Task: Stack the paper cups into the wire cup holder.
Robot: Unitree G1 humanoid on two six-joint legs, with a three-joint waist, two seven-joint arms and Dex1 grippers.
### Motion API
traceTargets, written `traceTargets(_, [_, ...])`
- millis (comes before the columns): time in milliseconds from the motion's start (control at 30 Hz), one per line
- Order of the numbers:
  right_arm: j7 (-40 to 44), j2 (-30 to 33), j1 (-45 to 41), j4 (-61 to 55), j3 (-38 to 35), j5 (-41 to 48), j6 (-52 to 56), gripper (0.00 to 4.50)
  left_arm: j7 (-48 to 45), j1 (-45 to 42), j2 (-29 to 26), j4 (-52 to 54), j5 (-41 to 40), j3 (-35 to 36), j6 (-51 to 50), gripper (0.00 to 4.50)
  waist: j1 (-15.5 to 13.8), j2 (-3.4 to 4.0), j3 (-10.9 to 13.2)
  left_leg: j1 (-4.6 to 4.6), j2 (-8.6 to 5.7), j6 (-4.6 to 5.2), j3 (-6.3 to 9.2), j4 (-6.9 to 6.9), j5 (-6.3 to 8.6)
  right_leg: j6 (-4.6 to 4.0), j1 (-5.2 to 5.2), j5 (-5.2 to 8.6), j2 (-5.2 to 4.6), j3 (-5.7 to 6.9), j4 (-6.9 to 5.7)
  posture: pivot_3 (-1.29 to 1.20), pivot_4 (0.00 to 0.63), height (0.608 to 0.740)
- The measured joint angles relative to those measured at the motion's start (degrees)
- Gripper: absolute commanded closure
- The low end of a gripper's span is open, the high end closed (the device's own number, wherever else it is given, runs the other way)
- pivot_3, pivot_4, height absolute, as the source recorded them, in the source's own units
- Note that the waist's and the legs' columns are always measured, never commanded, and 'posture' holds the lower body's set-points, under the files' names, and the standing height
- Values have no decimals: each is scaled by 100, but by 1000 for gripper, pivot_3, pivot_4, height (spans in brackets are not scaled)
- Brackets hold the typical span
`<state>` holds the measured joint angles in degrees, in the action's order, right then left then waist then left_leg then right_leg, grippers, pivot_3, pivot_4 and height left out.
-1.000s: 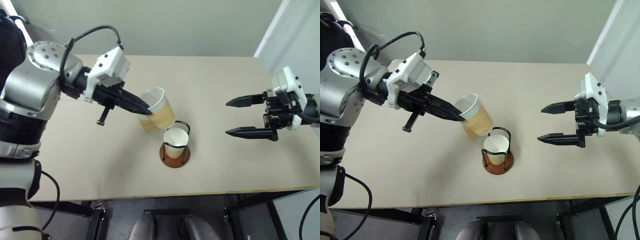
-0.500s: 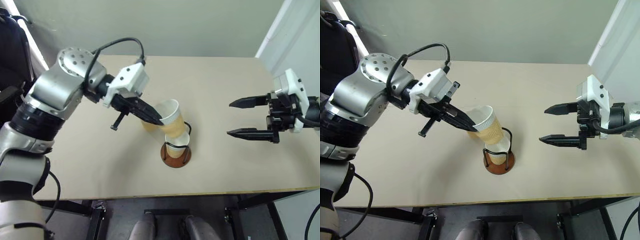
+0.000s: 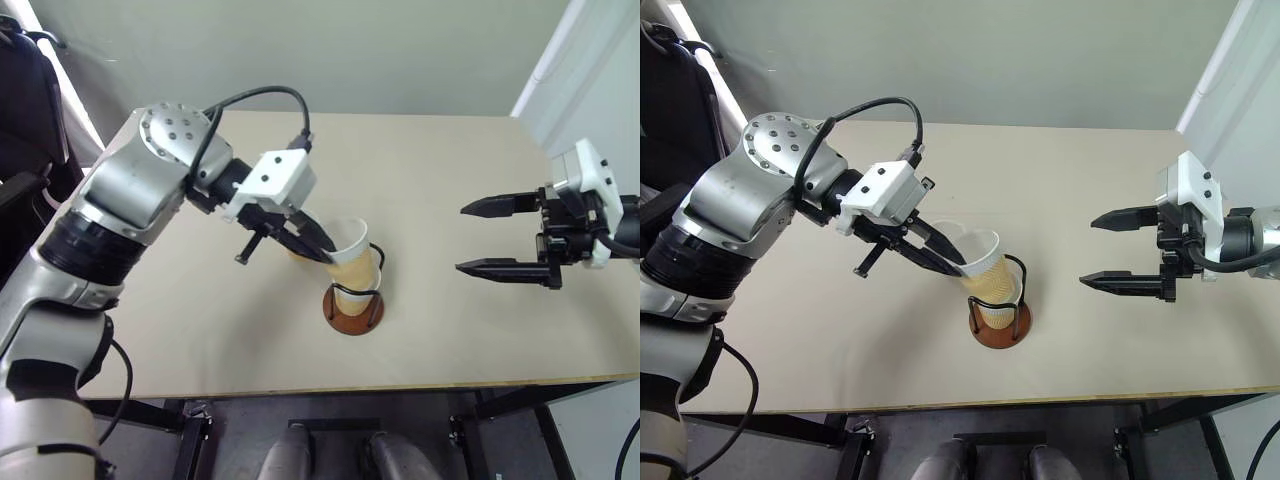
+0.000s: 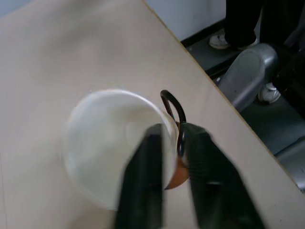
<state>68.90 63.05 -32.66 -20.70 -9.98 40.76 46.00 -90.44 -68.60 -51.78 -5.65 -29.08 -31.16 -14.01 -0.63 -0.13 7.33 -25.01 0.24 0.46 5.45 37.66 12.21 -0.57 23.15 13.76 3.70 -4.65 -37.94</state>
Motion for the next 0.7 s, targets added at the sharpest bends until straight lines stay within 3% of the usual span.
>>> traceTargets(233, [-26, -10, -88, 54, 82, -13, -49, 0, -2, 5, 483, -364, 578, 112, 275, 113, -5, 1, 1, -3, -3, 21, 0, 40, 13, 17, -15, -9, -3, -1, 1, 0, 150, 740])
traceTargets(400, [-41, -8, -79, 51, 147, -25, -51, 0, 7, -17, 644, -673, 580, 677, -62, 25, -4, 2, 1, -5, -10, 25, 0, 41, 15, 25, -13, -13, -8, -6, 1, 0, 150, 740])
traceTargets(567, [-78, 11, 66, -12, 126, -16, -47, 0, 367, -20, 492, -2430, 1602, 853, 398, 25, -3, 20, 1, 0, -9, 25, 0, 37, 15, 24, -10, -14, -8, -8, -1, 0, 150, 740])
traceTargets(700, [-102, 8, 42, -17, 129, -6, -48, 0, 488, 137, 811, -3297, 2024, 850, 836, 25, -47, 19, 2, -23, -15, 31, 2, 48, 18, 31, 1, -18, -12, -9, 4, 0, 150, 740])
